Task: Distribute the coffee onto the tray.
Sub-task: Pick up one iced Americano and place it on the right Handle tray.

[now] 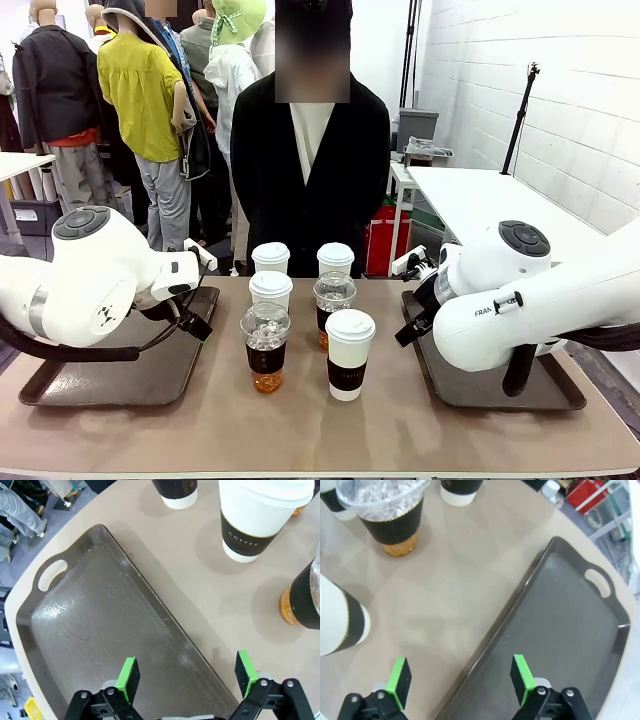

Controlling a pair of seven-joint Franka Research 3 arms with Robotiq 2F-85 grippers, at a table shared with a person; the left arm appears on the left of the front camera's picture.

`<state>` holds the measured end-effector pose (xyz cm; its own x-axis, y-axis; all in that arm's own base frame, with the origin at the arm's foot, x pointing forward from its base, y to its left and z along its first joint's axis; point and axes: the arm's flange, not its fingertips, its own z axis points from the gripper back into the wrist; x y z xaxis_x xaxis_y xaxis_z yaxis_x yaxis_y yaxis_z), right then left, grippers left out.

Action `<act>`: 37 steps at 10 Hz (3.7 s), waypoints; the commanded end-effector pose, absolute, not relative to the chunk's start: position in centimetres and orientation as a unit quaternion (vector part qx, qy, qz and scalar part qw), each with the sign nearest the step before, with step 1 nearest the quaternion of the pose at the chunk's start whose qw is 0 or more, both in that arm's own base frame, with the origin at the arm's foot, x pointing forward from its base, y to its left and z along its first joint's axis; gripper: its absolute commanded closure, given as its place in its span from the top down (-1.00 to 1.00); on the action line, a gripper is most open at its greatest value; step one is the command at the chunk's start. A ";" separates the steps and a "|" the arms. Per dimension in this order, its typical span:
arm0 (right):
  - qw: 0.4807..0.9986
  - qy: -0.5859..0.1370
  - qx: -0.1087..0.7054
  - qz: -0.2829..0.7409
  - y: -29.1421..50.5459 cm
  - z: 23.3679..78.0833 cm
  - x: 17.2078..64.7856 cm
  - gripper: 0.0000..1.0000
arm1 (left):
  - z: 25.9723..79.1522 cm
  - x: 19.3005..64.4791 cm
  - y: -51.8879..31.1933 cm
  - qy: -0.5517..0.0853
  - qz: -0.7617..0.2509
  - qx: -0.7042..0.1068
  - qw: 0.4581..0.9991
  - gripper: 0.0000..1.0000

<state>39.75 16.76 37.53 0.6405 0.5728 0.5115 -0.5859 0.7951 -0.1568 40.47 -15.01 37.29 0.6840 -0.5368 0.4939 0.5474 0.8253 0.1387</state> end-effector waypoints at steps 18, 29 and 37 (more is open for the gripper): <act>0.850 -0.285 0.123 0.426 12.2 52.1 39.3 1.00 | 53.6 38.4 -13.0 -0.241 -0.461 -0.088 0.849 1.00; 0.773 -0.339 0.231 0.485 10.1 51.5 39.4 1.00 | 52.4 38.2 -9.9 -0.320 -0.484 -0.201 0.789 1.00; 0.779 -0.335 0.228 0.478 10.2 51.8 39.2 1.00 | 52.5 37.9 -9.9 -0.318 -0.499 -0.222 0.775 1.00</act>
